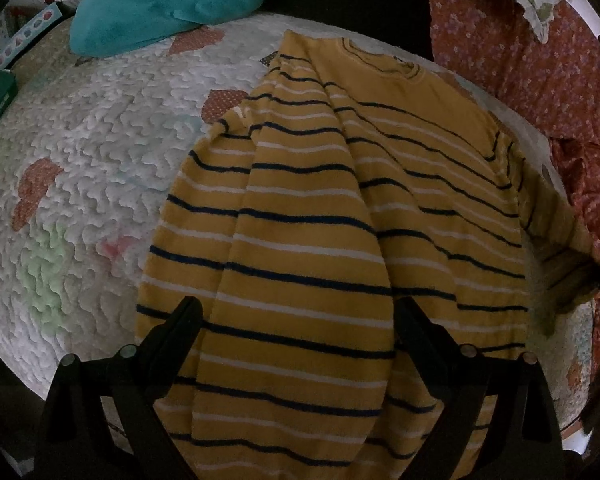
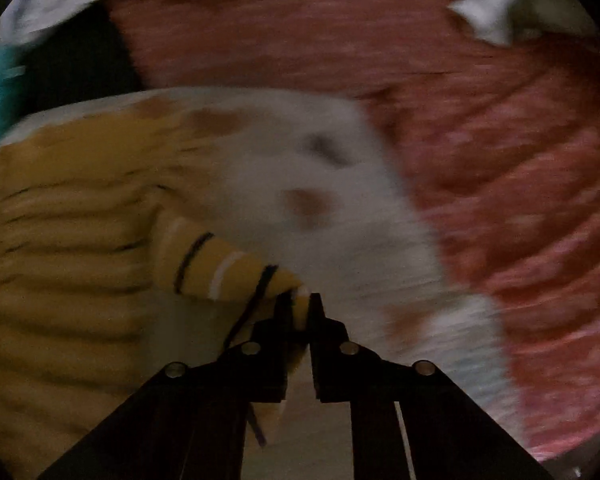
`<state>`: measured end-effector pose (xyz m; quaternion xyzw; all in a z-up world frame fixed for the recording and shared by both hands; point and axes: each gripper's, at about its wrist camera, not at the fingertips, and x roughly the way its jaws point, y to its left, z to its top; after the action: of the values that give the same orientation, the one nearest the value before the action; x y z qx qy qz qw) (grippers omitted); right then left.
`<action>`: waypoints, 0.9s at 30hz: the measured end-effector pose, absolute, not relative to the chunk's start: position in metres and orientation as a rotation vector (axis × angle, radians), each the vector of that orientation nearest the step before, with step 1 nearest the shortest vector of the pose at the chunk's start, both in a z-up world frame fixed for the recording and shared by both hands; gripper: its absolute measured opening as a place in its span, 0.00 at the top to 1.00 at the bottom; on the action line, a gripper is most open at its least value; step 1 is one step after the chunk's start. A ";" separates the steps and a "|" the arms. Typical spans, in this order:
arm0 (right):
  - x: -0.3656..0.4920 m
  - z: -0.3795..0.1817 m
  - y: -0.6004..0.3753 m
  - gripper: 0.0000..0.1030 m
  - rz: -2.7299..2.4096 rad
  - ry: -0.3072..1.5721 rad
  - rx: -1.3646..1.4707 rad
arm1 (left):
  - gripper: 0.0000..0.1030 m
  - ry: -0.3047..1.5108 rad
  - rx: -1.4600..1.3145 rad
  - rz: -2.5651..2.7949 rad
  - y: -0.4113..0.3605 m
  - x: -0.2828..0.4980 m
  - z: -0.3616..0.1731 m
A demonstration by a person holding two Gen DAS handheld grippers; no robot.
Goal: Fold small clothes
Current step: 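Grasp the sweater sleeve cuff with the right gripper and lift it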
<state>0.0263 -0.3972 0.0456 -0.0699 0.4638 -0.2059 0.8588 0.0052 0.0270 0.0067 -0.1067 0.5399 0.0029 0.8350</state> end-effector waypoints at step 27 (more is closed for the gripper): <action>0.054 0.038 -0.488 0.69 -0.715 1.078 -0.486 | 0.07 1.110 -0.300 0.166 0.089 0.006 0.007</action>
<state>0.0538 -0.4881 0.0382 -0.2240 0.4969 -0.3298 0.7708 0.0065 0.0887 0.0066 -0.1417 0.5244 0.0785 0.8359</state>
